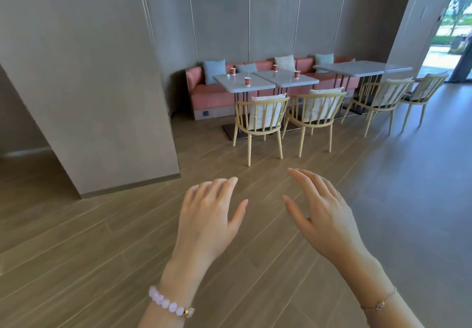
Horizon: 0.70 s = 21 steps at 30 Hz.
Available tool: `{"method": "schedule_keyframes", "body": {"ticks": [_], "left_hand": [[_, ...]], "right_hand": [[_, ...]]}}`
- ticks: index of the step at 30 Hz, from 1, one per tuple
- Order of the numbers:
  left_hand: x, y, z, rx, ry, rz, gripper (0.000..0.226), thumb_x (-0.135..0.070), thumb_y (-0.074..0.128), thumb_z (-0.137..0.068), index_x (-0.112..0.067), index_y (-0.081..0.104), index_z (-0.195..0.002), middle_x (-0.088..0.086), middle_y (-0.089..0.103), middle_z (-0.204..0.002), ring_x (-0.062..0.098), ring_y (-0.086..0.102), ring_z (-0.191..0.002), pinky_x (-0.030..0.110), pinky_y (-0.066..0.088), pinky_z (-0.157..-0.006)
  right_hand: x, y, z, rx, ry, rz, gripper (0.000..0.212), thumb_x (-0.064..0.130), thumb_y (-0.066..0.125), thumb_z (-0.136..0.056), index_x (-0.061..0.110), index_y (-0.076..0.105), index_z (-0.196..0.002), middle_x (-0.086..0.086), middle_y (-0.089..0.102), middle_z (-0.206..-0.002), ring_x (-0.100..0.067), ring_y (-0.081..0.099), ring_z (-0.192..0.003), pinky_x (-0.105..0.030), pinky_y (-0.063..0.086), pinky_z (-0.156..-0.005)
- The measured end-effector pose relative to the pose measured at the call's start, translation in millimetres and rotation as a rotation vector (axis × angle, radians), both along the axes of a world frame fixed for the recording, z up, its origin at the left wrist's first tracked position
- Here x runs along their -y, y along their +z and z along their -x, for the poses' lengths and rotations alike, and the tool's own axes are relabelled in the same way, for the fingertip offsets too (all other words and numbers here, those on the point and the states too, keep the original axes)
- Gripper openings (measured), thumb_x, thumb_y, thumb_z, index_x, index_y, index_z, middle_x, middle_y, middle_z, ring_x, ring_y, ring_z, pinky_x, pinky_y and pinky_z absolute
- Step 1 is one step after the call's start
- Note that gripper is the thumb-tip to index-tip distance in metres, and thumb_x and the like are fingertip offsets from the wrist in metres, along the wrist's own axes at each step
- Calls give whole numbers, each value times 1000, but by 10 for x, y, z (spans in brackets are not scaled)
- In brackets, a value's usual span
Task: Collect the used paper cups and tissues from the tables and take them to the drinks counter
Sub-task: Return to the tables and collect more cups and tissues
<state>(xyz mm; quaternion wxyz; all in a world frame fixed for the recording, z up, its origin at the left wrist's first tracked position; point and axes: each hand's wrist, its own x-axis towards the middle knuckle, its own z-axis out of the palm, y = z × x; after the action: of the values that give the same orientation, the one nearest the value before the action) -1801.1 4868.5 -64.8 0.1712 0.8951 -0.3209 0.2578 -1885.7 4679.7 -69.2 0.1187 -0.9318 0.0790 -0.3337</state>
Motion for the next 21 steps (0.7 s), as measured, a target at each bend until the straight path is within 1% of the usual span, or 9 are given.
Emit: {"method": "schedule_keyframes", "body": {"ticks": [4,9,13,18,21], "left_hand": [[234,-2,-595,-8,36,5,42,-42,55,-89,-16,58,-122,-1,66,-112,21,62,-103,38,46,-90],[422,-54,-1319,-8,77,16,42,-41,54,-87,-14,61,-119,0,67,-109,22,63,-100,38,47,-87],[560,-115,-1971,-12,87,20,41,-41,55,-89,-15,59,-120,0,67,-110,22,63,-101,37,47,-87],[753,-156,-2975,-11,84,43,40,-41,54,-89,-15,59,-120,0,67,-111,21,63,-101,38,47,-88],[840,-71,-3634,-16,88,40,43,-42,56,-88,-16,59,-121,0,67,-112,21,63,-102,38,48,-88]], "right_hand": [[293,-18,-655,-18,44,1,47,36,59,-91,16,50,-133,-1,59,-128,-22,55,-119,-35,44,-94],[536,-40,-1436,-42,74,-11,48,37,56,-90,16,52,-133,0,59,-128,-22,54,-120,-35,43,-95],[684,-81,-2085,-31,83,-6,47,36,56,-90,15,53,-132,0,59,-127,-21,54,-119,-34,44,-93],[833,-114,-3092,-32,94,12,48,34,59,-89,14,53,-132,-1,59,-127,-22,55,-118,-34,45,-92],[913,-47,-3750,-25,97,10,48,36,58,-90,15,52,-133,-1,59,-127,-21,55,-118,-35,45,-93]]}}
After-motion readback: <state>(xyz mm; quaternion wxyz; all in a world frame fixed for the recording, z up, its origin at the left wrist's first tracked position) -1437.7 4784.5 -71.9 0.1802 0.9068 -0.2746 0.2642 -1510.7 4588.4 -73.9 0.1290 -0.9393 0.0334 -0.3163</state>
